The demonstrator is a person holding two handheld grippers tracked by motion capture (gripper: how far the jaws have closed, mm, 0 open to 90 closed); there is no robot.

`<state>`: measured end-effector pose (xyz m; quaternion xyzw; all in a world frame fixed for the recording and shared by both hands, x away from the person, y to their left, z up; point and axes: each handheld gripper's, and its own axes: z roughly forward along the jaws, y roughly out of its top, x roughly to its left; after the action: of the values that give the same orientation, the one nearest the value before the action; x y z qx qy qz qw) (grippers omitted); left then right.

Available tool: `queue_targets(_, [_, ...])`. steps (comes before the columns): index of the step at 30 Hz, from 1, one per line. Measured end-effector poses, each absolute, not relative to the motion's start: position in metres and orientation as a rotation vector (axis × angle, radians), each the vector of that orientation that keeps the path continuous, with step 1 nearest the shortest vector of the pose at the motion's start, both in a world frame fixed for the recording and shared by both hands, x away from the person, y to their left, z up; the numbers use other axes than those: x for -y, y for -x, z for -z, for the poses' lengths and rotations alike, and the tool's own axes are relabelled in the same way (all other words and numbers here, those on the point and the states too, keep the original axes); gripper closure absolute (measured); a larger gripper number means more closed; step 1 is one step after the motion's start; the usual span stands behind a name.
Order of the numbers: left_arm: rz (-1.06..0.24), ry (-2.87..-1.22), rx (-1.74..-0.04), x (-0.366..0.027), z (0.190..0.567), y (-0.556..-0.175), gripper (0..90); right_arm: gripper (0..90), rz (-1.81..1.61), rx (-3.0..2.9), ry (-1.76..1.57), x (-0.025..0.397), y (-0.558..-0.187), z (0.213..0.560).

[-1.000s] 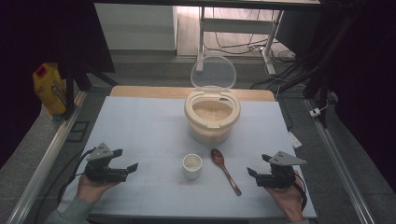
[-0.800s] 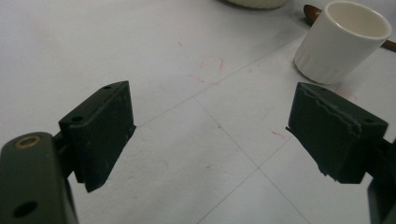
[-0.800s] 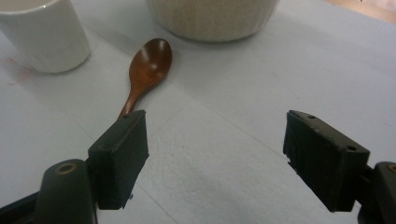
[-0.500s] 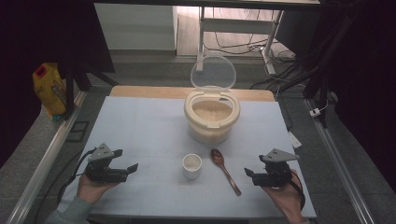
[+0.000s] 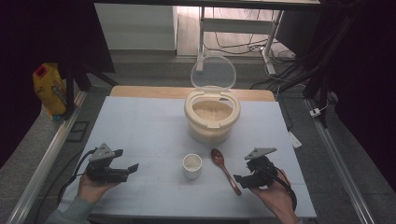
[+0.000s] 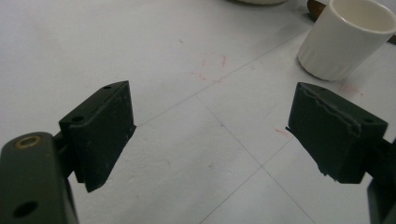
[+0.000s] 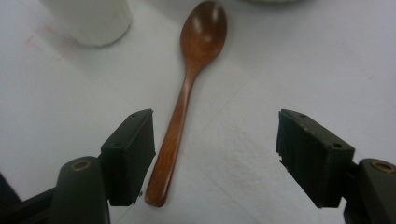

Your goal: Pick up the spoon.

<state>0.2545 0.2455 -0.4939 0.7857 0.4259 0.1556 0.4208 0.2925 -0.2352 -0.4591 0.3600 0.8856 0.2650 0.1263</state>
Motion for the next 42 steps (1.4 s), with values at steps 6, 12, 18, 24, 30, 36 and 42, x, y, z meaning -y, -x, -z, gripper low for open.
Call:
queue_targets(6, [-0.389,-1.969,-1.067,-0.245,0.494,-0.255,14.1,32.0,-0.676,-2.644,-1.083,0.224,-0.294,0.463])
queue_targets(12, [-0.389,-1.97,-1.066,-0.245,0.494,-0.255,14.1,35.4,-0.587,-2.697,-1.107,0.214,-0.298,0.47])
queue_targets(18, [-0.39,-1.972,-1.066,-0.245,0.494,-0.255,14.1,41.9,-0.522,-2.731,-1.12,0.204,-0.299,0.475])
queue_targets(24, [-0.393,-1.974,-1.064,-0.246,0.494,-0.255,14.1,47.3,-0.485,-2.742,-1.155,0.199,-0.302,0.481])
queue_targets(30, [-0.394,-1.979,-1.065,-0.246,0.495,-0.255,14.0,53.9,-0.46,-2.758,-1.181,0.197,-0.304,0.487])
queue_targets(36, [-0.396,-1.98,-1.065,-0.245,0.495,-0.256,14.0,58.8,-0.438,-2.758,-1.197,0.194,-0.305,0.491])
queue_targets(42, [-0.397,-1.983,-1.067,-0.245,0.495,-0.256,13.9,65.0,-0.425,-2.751,-1.193,0.191,-0.304,0.493])
